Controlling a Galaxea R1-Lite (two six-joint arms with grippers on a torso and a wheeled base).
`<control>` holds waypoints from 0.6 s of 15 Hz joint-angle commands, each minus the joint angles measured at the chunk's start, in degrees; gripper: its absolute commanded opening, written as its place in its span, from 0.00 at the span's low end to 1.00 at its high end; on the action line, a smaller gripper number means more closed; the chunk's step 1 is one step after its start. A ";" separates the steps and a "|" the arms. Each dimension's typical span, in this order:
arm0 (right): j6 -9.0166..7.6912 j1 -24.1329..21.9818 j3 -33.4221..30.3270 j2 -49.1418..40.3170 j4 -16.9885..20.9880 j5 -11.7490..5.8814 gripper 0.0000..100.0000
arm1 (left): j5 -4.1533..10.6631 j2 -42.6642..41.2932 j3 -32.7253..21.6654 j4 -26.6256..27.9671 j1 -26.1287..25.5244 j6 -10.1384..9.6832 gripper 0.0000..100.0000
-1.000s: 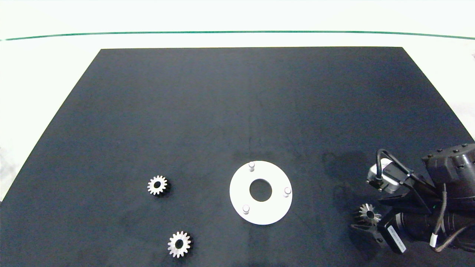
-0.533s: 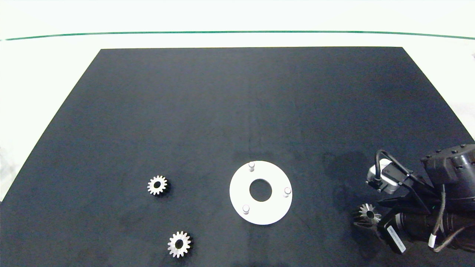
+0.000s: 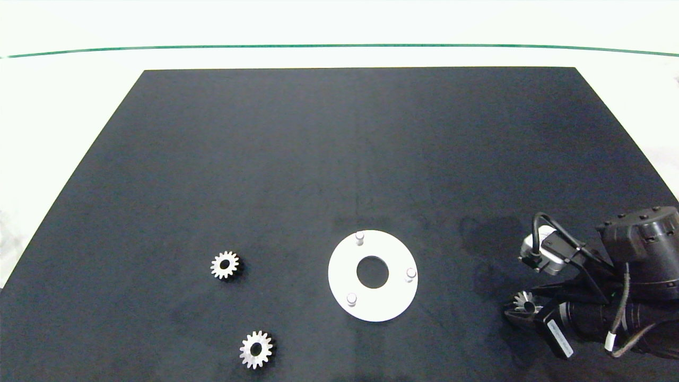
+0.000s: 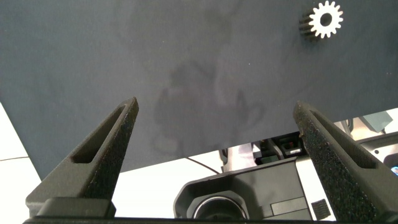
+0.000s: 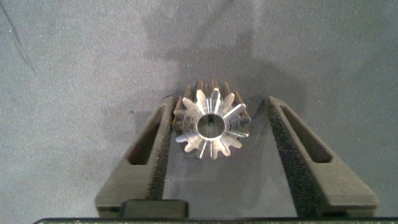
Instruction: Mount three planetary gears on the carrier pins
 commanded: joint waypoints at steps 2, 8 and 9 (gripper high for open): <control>-0.09 0.20 0.03 0.36 0.01 0.10 0.51 | -0.01 -0.08 0.00 0.25 -0.09 0.04 1.00; -0.09 0.99 0.03 -0.17 0.10 -0.08 0.39 | -0.01 0.01 0.00 0.25 -0.09 0.04 1.00; -0.09 1.08 0.03 -0.17 0.10 -0.08 0.36 | -0.01 0.01 0.00 0.25 0.00 0.04 1.00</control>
